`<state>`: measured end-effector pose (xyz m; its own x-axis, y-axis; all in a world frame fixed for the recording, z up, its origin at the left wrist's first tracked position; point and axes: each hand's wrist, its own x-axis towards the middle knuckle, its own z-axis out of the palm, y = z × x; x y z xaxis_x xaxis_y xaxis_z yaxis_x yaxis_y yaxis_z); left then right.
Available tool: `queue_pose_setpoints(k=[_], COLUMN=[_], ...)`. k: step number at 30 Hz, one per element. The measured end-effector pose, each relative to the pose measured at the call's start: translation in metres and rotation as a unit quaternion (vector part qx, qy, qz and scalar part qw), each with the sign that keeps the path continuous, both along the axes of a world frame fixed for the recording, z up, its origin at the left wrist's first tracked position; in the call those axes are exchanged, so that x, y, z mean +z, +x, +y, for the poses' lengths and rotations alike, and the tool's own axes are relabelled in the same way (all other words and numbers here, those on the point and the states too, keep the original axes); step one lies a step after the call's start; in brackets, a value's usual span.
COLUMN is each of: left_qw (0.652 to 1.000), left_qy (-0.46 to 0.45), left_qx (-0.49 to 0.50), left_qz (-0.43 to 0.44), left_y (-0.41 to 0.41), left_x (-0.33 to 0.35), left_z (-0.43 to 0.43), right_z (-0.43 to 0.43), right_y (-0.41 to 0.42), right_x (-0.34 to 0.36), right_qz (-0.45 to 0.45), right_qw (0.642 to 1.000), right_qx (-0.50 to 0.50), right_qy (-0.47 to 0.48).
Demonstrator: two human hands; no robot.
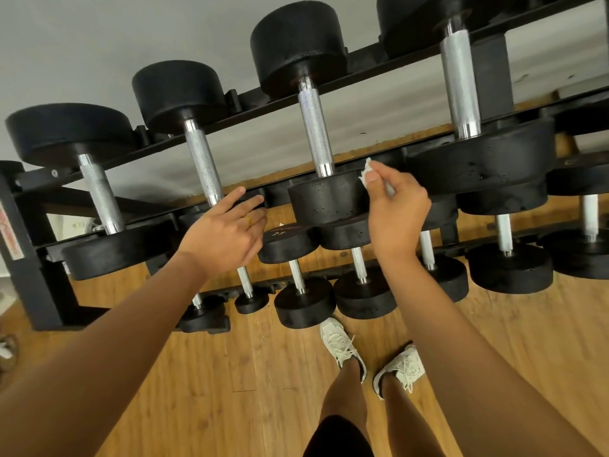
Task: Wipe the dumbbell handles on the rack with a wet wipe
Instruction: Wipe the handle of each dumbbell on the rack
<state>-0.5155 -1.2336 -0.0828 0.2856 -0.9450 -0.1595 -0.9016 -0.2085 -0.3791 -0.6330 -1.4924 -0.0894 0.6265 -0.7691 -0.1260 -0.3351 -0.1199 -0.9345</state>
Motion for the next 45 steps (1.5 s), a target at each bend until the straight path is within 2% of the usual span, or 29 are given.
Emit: queue_pose_setpoints(k=[5, 11, 17, 22, 27, 31, 34, 38, 45], left_qw=[1.000, 0.999, 0.998, 0.996, 0.995, 0.994, 0.992, 0.992, 0.990], left_qy=[-0.013, -0.032, -0.055, -0.084, -0.093, -0.104, -0.117, -0.120, -0.129], left_qx=[0.003, -0.001, -0.006, -0.019, -0.018, -0.026, -0.027, -0.024, -0.037], left_qz=[0.003, 0.004, 0.014, 0.019, 0.023, 0.029, 0.031, 0.038, 0.030], left_y=[-0.001, -0.001, -0.001, 0.001, 0.001, 0.002, 0.001, 0.001, 0.001], left_x=[0.001, 0.000, -0.002, -0.002, -0.005, -0.007, -0.008, -0.009, -0.009], left_z=[-0.001, -0.001, 0.000, 0.003, 0.005, 0.007, 0.007, 0.007, 0.007], right_z=[0.013, -0.002, 0.013, -0.005, 0.015, -0.005, -0.003, 0.013, 0.007], right_y=[-0.027, 0.004, -0.034, -0.001, -0.041, -0.016, -0.009, -0.040, -0.008], right_x=[0.001, 0.010, 0.005, 0.007, 0.005, 0.009, 0.015, 0.008, 0.020], right_qz=[-0.002, -0.029, -0.019, -0.029, -0.030, -0.018, -0.009, -0.011, 0.000], right_qw=[0.999, 0.994, 0.990, 0.985, 0.980, 0.968, 0.968, 0.961, 0.968], right_qx=[0.031, 0.082, 0.096, 0.121, 0.138, 0.181, 0.178, 0.189, 0.168], right_qy=[-0.027, -0.065, -0.101, -0.118, -0.143, -0.174, -0.176, -0.200, -0.187])
